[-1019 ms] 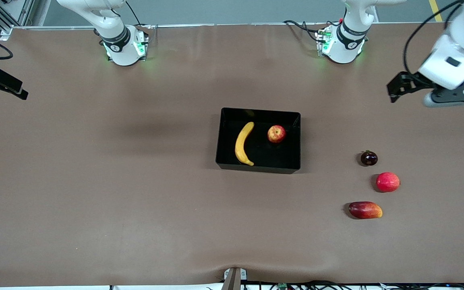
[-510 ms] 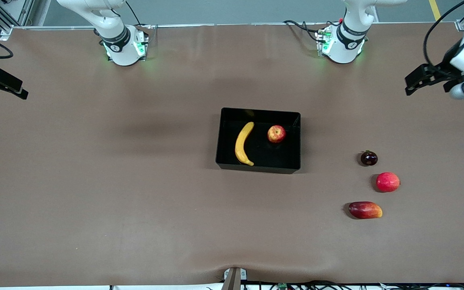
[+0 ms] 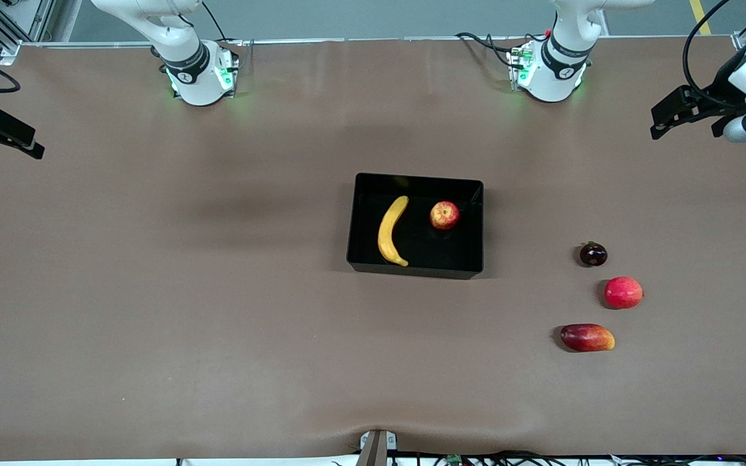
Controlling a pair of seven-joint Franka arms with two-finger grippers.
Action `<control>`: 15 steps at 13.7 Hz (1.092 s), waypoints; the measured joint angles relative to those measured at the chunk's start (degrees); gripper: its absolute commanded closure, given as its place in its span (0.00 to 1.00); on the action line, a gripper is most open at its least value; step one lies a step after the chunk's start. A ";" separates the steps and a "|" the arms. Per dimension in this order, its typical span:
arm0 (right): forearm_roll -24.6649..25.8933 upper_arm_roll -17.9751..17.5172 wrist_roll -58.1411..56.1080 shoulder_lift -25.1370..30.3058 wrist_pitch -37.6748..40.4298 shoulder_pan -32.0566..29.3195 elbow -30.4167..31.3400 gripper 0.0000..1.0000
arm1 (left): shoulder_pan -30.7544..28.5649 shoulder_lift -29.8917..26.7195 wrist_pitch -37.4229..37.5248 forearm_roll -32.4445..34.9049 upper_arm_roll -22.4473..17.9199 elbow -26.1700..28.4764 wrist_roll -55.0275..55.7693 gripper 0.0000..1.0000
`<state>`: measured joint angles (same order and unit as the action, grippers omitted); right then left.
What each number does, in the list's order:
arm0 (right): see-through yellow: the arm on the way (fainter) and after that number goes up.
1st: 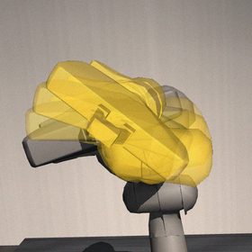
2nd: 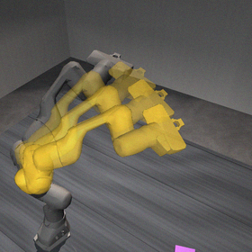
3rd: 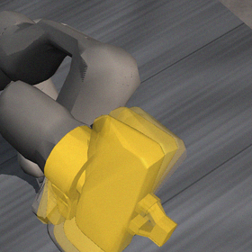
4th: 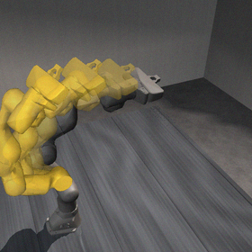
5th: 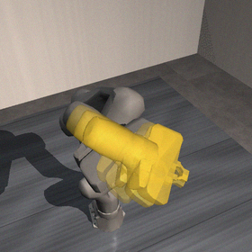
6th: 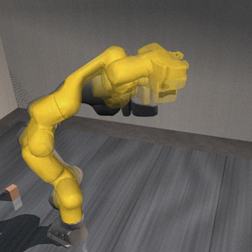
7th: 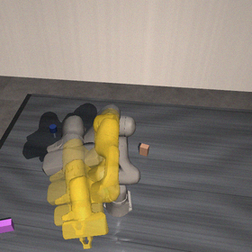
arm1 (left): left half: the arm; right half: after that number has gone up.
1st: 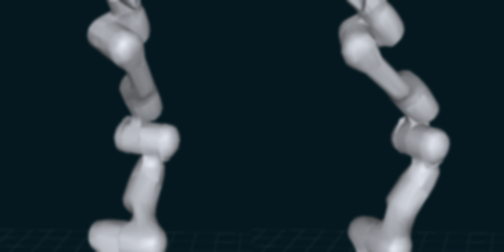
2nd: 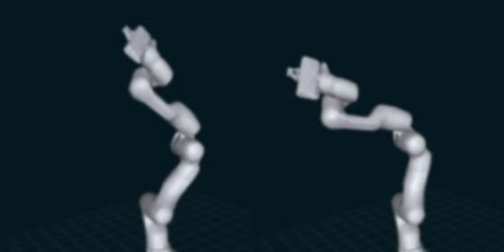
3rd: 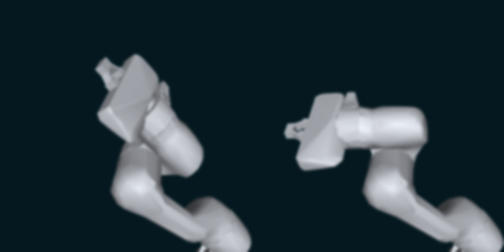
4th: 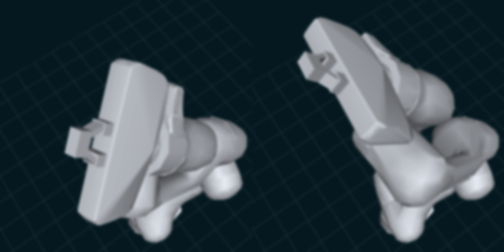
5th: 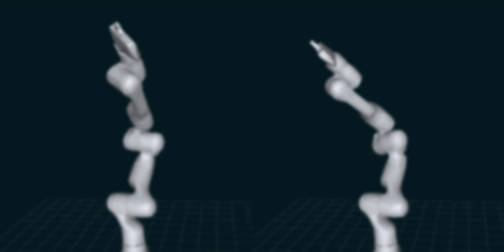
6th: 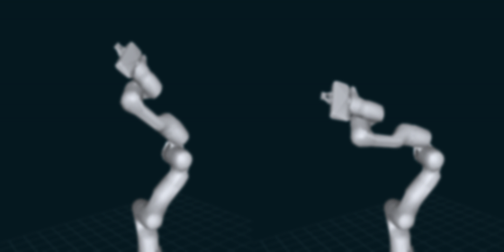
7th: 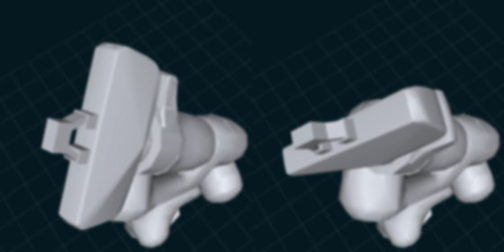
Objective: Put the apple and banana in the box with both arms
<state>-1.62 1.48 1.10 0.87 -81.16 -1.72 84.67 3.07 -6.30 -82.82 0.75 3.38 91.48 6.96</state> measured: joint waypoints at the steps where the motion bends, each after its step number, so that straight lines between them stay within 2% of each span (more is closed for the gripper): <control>1: 0.00 0.00 -0.05 0.00 0.00 -0.02 0.00 0.00 | -1.09 -0.03 0.38 0.00 1.27 -0.39 0.01 0.00; 5: 0.00 0.00 -0.21 0.00 0.00 -0.06 0.00 0.00 | -3.18 -0.29 2.27 -0.02 4.53 -1.11 0.11 0.00; 15: 0.00 0.00 -0.27 0.00 0.00 -0.13 0.00 0.00 | -3.73 -0.41 2.55 -0.02 4.80 -1.21 0.12 0.00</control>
<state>-1.63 1.48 0.83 0.87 -81.16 -1.85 84.67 -0.66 -6.71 -80.27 0.73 8.18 90.27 7.08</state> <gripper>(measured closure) 0.000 0.000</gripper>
